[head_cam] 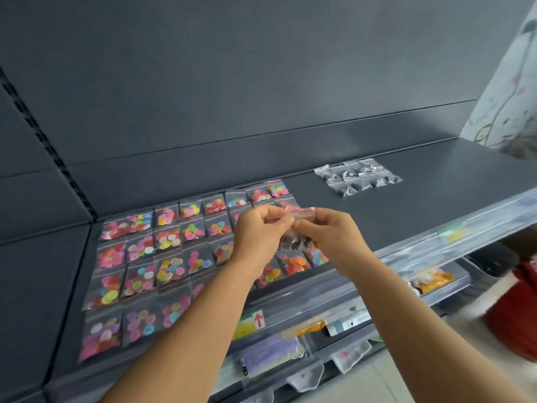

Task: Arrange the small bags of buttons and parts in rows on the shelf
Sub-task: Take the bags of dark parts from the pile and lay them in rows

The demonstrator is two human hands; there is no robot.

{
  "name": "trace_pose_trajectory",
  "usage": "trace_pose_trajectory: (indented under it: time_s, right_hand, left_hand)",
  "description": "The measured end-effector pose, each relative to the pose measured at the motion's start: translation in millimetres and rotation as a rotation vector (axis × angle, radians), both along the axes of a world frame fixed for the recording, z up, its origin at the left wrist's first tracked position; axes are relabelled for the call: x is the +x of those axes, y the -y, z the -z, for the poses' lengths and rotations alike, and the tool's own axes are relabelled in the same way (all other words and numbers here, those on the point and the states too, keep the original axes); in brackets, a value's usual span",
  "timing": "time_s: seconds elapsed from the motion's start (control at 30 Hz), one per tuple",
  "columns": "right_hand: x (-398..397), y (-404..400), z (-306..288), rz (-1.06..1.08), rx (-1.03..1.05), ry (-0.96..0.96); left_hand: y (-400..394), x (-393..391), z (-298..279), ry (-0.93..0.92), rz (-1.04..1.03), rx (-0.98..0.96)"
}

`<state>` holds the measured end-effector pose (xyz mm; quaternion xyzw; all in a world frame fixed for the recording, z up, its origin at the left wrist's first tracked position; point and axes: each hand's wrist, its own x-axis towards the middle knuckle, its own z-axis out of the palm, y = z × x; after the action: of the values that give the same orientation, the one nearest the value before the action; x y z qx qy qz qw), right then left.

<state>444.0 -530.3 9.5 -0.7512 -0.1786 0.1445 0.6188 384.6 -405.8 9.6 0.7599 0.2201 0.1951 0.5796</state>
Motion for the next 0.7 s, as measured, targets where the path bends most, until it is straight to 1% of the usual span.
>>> trace_pose_trajectory:
  time_s: [0.2, 0.3, 0.43, 0.57, 0.7]
  right_hand:
    - [52.0, 36.1, -0.8, 0.171, -0.023, -0.010]
    - [81.3, 49.6, -1.8, 0.266, -0.065, -0.001]
    - [114.3, 63.7, 1.7, 0.293, -0.107, -0.004]
    - [143.7, 75.7, 11.9, 0.308, -0.141, -0.024]
    - [177.7, 94.2, 23.8, 0.343, -0.284, 0.059]
  left_hand:
    - [27.9, 65.3, -0.5, 0.002, 0.150, -0.031]
    - [34.7, 94.0, 3.9, -0.039, 0.196, 0.020]
    - [44.2, 124.7, 8.3, -0.075, 0.260, 0.001]
    - [55.3, 150.6, 15.7, -0.090, 0.240, -0.025]
    - [66.4, 171.7, 29.3, -0.140, 0.205, -0.013]
